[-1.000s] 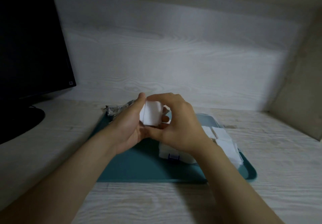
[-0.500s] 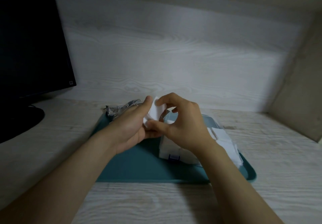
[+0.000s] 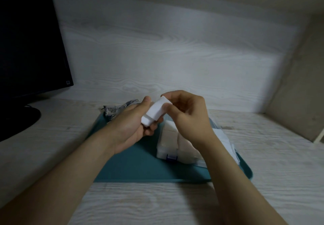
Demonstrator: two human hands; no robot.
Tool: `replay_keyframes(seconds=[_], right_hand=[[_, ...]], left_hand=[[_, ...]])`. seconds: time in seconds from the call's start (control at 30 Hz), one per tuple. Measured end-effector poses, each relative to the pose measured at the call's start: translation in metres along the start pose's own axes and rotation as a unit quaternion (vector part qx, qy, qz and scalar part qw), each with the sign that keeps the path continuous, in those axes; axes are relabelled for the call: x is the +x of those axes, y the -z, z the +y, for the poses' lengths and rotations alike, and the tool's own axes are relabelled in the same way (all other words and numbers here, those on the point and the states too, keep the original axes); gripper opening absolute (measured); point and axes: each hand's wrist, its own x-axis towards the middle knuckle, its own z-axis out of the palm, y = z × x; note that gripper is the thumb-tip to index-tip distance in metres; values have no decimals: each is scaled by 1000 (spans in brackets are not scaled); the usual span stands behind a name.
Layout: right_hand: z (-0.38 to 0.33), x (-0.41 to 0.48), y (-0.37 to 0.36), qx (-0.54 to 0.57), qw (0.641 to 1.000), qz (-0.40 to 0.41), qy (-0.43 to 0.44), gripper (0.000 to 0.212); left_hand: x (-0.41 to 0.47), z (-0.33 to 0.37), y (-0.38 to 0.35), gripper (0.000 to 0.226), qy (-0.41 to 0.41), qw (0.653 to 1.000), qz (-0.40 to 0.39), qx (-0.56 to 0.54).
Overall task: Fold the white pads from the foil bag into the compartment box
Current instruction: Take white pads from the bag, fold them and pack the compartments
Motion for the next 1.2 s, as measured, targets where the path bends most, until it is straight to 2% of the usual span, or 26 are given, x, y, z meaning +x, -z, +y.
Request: replay_keyframes(seconds=[0.13,0.23,0.3,0.37,0.43,0.5,0.63,0.87,1.03,1.13,1.2], right_hand=[[-6,2,6,70,996,43,-36,29],[-5,2,23,41,994,83,-59,34],[-6,-3,41,30,993,87,-75,30],[-7,-10,61,32,991,93,-88,26],[-7,-19,81,16,990,95,-107,24],[-5,-26,94,-26,988,72,-132,22],[1,-37,107,-113,982,7,-151,17],[12,-43,103,-249,961,-68,-103,17],[17,-50,98,-432,897,-96,-11,18],[15,-51,93,-481,868,-119,-9,19],[10,-50,89,-529,836,-145,-22,23]], left_hand=[[1,-9,-5,43,-25,999,39,10],[2,-20,-14,40,-98,984,87,121],[-1,-27,-17,35,-188,950,105,225],[-7,-34,-23,26,-277,898,98,327],[-14,-39,-31,18,-312,880,71,352],[-18,-44,-38,18,-318,873,50,367],[-17,-50,-45,23,-328,832,37,447],[-12,-59,-47,31,-294,817,-28,496],[-8,-61,-47,38,-297,820,-23,488],[-9,-58,-48,37,-319,820,8,474],[-13,-52,-50,36,-332,831,35,445]])
